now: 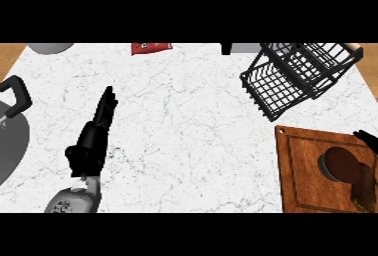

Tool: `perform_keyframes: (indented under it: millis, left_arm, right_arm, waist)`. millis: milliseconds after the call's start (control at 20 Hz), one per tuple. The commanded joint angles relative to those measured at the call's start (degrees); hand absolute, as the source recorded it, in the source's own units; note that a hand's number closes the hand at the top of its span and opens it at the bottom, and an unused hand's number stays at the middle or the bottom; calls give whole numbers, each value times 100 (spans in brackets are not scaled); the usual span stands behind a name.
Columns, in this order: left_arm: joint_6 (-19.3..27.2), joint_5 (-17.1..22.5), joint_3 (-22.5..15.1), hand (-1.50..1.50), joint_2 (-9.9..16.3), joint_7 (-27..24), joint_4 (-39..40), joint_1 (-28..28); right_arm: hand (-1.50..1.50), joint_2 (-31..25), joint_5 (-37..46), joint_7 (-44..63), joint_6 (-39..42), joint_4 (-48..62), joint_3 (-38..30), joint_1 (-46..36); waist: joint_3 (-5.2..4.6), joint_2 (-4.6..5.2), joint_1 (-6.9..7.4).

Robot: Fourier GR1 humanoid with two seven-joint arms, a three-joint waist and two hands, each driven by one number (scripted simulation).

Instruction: Pick the cupcake from the cutting board and place it in the tiered basket

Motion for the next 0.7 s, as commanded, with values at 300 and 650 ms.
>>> perform_keyframes:
  millis: [300,650]
  left_arm:
    - [51,-213,-94,0,-316,194,-213,101]
    - [10,-394,65,0,-345,-55,387,-252]
  right_arm:
    - [-150,106,211,237,365,273,98,-517]
    - [-150,233,634,-276,-447,1340,286,-743]
  waist:
    - [0,-3,9]
    - [2,4,8]
